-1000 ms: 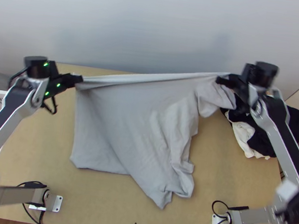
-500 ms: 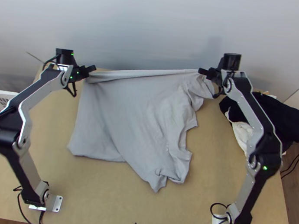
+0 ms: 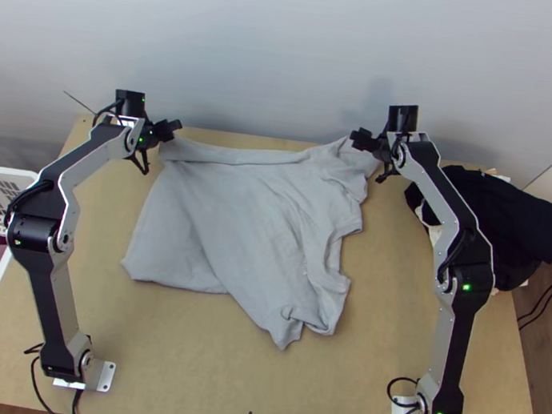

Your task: Fold the t-shirt

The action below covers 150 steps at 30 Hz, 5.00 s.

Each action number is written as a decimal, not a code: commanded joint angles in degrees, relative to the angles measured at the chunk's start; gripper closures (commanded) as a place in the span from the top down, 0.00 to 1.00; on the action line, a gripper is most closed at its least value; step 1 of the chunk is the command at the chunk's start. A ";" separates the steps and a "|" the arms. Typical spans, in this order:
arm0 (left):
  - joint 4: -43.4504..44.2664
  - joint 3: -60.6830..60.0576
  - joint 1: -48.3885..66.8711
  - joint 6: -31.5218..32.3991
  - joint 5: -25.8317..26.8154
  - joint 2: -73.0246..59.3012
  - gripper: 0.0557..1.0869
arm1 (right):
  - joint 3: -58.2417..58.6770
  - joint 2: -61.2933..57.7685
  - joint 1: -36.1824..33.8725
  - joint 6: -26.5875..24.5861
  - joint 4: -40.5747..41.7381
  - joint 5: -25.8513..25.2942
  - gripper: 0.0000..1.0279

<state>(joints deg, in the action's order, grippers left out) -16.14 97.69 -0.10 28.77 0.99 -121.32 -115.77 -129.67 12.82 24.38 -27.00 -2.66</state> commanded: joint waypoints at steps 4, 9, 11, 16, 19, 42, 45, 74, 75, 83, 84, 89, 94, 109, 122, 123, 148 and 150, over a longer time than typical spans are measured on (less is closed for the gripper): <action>-18.40 6.90 0.10 1.81 9.11 2.31 0.95 | -0.43 3.63 1.51 4.71 -3.85 4.68 0.96; -19.28 0.84 -0.17 1.02 9.46 13.21 0.95 | 0.54 9.26 1.51 4.62 -9.65 7.84 0.96; -20.68 -2.42 -0.87 -1.09 9.82 18.22 0.95 | 1.42 12.33 1.16 4.53 -12.99 9.69 0.96; -31.67 -12.26 -1.92 -10.84 11.05 29.91 0.95 | 10.21 23.41 0.45 4.36 -19.05 12.85 0.96; -31.76 -22.02 -2.71 -14.80 11.05 38.70 0.95 | 18.82 31.67 0.10 3.92 -19.23 14.17 0.96; -30.26 -53.57 -2.27 -18.40 5.16 54.26 0.95 | 50.99 63.92 8.89 1.55 -25.29 14.17 0.96; -29.83 -54.54 -1.84 -17.44 4.45 51.88 0.89 | 51.43 64.80 8.71 1.72 -25.29 13.99 0.96; -23.50 -53.66 6.78 -10.76 -1.96 46.96 0.04 | 70.41 61.46 21.46 2.69 -26.17 22.52 0.95; -23.94 -53.22 6.87 -10.67 -1.96 47.05 0.04 | 71.03 60.76 22.95 3.39 -24.68 22.52 0.95; -25.08 -50.67 6.43 -10.58 -2.05 47.14 0.04 | 72.79 53.73 26.56 5.68 -16.50 23.75 0.87; -25.17 -50.23 6.34 -10.49 -2.05 47.05 0.04 | 72.79 52.94 26.73 5.68 -15.80 23.75 0.87; -26.31 -47.59 6.34 -9.53 -2.05 46.43 0.04 | 72.87 51.27 26.47 5.68 -11.14 23.66 0.41; -28.07 -44.25 5.64 -9.61 -2.05 45.73 0.04 | 70.59 51.53 21.02 3.48 -9.73 23.57 0.05; -28.77 -26.06 0.45 -9.35 -2.05 30.35 0.04 | 42.90 27.63 0.98 -3.55 -8.42 23.05 0.03; -28.33 -22.46 0.36 -7.77 -1.96 24.20 0.04 | 43.08 24.64 -6.05 -0.21 -8.77 24.10 0.96; -28.33 -22.28 0.45 -7.51 -1.96 23.85 0.04 | 43.52 26.13 -6.05 -0.04 -9.12 24.45 0.96; -28.51 -20.87 0.19 -7.59 -1.96 21.39 0.04 | 60.48 41.07 1.59 -10.76 -11.23 18.56 0.90; -28.59 -20.61 0.19 -7.51 -1.96 21.39 0.04 | 60.31 40.02 2.47 -11.20 -10.09 17.68 0.90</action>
<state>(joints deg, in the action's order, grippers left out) -44.49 76.38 0.16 21.21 -1.08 -99.74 -57.58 -88.20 12.86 16.23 -40.47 19.46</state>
